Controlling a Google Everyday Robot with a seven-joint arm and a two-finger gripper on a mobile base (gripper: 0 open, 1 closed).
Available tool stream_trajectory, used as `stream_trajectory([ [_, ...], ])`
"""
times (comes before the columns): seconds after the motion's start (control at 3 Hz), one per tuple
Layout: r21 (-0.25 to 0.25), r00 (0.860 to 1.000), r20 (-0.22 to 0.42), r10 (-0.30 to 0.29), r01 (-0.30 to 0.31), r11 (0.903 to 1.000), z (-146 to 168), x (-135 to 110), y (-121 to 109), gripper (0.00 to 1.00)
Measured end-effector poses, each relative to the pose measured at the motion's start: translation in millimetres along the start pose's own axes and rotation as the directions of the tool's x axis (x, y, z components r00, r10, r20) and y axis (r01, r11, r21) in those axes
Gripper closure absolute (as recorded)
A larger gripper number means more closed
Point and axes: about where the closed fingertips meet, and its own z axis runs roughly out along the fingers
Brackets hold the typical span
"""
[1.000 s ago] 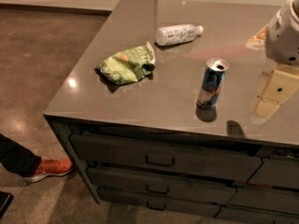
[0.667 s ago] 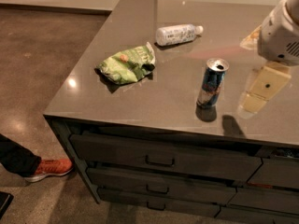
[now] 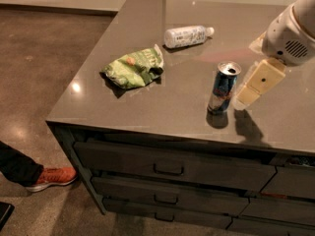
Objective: Move redbull can near green jalapeno chip bag
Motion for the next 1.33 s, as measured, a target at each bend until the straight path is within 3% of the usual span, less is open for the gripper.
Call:
stream_trajectory([
  [0.67,-0.037,0.985,0.109,0.131,-0.128,0.9911,23.1,-10.6,-19.8,0.0],
  [1.0,-0.058,0.977,0.141,0.159,-0.152,0.9866,33.1,-16.5,-20.0,0.0],
  [1.33,-0.072,0.972,0.163,0.17,-0.16,0.9845,41.8,-23.0,-17.9,0.18],
])
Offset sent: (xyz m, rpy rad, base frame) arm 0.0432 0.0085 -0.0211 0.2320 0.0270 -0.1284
